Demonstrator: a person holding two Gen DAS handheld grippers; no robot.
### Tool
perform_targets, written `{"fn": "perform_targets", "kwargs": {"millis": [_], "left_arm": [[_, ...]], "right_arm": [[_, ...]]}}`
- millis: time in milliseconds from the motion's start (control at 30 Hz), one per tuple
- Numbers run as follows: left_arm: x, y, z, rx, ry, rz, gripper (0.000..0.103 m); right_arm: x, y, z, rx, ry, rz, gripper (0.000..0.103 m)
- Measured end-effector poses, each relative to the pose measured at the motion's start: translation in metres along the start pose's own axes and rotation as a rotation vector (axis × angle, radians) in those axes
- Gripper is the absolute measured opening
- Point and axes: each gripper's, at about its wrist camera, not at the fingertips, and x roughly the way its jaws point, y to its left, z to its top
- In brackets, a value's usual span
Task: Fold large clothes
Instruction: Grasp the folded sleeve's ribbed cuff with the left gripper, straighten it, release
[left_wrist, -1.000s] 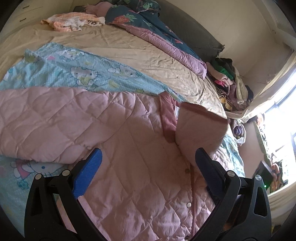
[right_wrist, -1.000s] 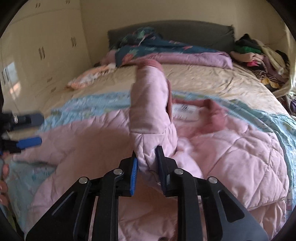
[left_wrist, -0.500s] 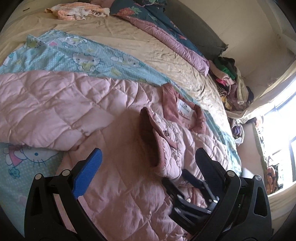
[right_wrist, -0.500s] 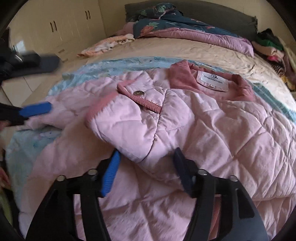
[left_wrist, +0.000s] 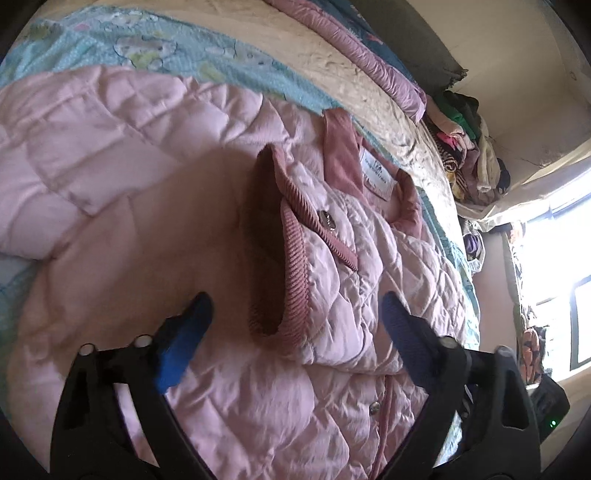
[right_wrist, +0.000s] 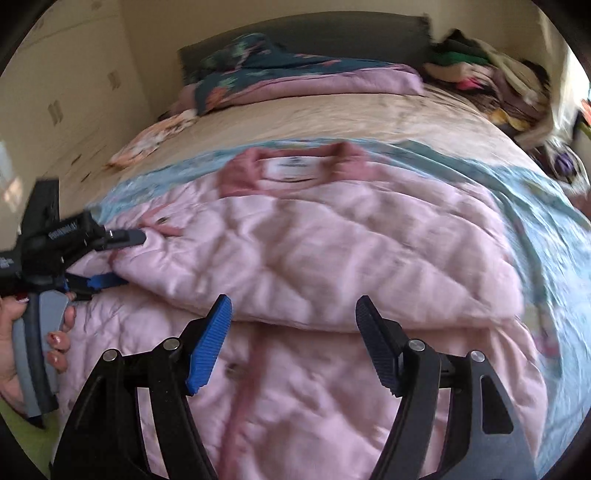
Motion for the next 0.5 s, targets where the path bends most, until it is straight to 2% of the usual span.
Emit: {"fn": "perform_targets", "kwargs": {"millis": [67,100,167,200,333,500], "left_arm": [[0.003,-0.002,-0.001,0.010,-0.004,0.016,0.081],[0.004,-0.006,-0.003,0.029,-0.010,0.023,0.075],[0.007,-0.011,-0.003,0.057,-0.012,0.021,0.060],[0.009,-0.014,-0.005,0.079,-0.010,0.018,0.047],[0.006,-0.027,-0.007,0.149,-0.046,0.044,0.016],[-0.024,-0.036,0.004,0.203,-0.140,0.029,0.013]], "right_arm": [[-0.007,-0.020,-0.005,0.015,-0.005,-0.033,0.068],[-0.010,-0.027,-0.007,0.020,-0.005,-0.049,0.068],[-0.015,-0.044,-0.014,0.037,0.000,-0.093,0.068],[-0.018,-0.055,-0.017,0.058,0.002,-0.105,0.068],[-0.023,-0.080,-0.023,0.125,0.002,-0.126,0.069],[-0.032,-0.090,-0.019,0.126,-0.021,-0.151,0.069]]}}
